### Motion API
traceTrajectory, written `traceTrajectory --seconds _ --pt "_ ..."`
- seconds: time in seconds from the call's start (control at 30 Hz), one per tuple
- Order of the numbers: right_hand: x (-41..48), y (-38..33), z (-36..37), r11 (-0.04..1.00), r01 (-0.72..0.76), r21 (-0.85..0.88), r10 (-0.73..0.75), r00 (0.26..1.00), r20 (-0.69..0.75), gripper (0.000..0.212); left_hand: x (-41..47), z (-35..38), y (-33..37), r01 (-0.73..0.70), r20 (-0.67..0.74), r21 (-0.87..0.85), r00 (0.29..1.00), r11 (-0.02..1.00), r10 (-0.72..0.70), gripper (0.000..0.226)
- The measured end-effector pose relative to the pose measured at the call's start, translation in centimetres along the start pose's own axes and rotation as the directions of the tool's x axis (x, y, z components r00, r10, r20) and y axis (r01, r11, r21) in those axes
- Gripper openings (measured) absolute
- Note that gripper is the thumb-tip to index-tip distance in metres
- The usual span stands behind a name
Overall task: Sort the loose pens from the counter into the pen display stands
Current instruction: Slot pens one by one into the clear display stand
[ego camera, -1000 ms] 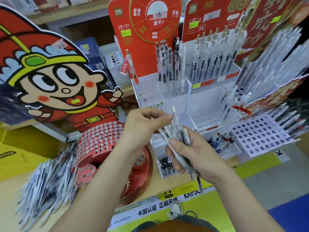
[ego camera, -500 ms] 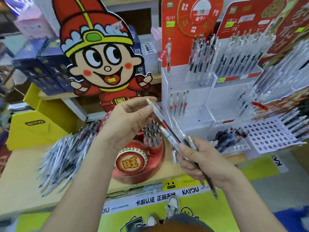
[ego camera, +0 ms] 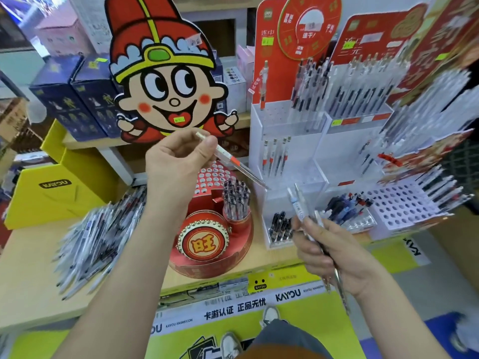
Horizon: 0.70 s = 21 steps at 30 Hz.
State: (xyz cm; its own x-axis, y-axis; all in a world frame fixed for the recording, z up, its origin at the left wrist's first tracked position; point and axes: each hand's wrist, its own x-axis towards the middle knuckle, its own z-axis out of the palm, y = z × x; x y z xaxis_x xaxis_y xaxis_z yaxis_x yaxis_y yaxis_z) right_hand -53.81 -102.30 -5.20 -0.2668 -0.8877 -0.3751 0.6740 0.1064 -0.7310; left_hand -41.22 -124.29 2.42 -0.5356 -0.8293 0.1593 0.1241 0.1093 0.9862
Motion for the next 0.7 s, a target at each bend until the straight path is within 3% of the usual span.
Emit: traceTrajectory --seconds 0.2,0.37,0.5,0.57,0.7 --pt "0.7 -2.0 -2.1 0.995 0.055 0.086 -0.036 0.976 -0.213 0.039 1.5 4.3 0.6 -0.172 0.133 0.257 0.981 0.951 0.141 0.012" --pt "1.0 -3.8 -4.9 0.995 0.088 0.040 -0.079 0.981 -0.179 0.061 4.1 10.6 -1.3 -0.298 0.194 0.413 0.952 0.861 0.237 0.017" --pt "1.2 -5.7 -7.5 0.996 0.087 -0.002 -0.086 0.981 -0.174 0.068 6.2 14.5 -3.8 -0.512 0.320 0.557 0.859 0.654 0.400 0.018" --pt "1.4 -6.3 -8.6 0.998 0.070 -0.009 -0.070 0.983 -0.168 0.068 7.1 15.3 -5.1 -0.557 0.373 0.617 0.829 0.556 0.416 0.018" --pt "1.8 -7.6 -10.0 0.999 0.026 -0.032 -0.031 0.984 -0.175 0.054 7.4 16.0 -6.4 -0.553 0.385 0.665 0.830 0.502 0.404 0.021"
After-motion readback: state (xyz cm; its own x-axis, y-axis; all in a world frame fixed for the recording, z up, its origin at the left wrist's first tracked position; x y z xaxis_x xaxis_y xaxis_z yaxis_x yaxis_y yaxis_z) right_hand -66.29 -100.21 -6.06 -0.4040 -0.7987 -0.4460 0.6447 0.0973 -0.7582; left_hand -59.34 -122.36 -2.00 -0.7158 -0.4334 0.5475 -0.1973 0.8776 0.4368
